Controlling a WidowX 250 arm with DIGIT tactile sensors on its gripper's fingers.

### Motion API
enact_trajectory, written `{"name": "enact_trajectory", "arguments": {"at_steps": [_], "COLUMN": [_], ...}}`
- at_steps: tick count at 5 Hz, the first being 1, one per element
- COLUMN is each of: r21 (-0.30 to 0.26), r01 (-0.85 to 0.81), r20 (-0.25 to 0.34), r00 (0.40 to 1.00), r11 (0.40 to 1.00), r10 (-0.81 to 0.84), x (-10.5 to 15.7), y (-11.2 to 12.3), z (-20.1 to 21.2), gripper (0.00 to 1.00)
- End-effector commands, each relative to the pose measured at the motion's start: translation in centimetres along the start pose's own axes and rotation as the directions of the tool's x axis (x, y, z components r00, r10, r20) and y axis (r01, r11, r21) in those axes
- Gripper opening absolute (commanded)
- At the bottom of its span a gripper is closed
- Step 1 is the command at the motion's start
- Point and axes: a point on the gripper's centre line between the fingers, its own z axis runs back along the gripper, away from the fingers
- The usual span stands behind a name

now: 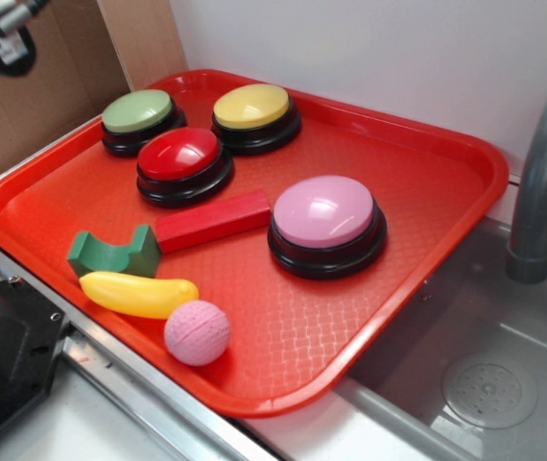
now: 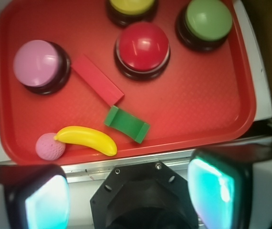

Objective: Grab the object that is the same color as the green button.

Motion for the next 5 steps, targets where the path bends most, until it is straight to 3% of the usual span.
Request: {"name": "enact_trajectory", "arguments": {"at_steps": [1, 5], "r21": [-0.044, -0.045], "r01": [-0.124, -0.161], "r20": [0.002, -0.022], "r00": [0.992, 0.987], "r11": [0.991, 0.986], "r10": [0.124, 0.16], "x": [0.1, 0.2], "y": [4.1, 3.8], "z": [-5.9, -13.9], "gripper": [1.0, 1.0]}}
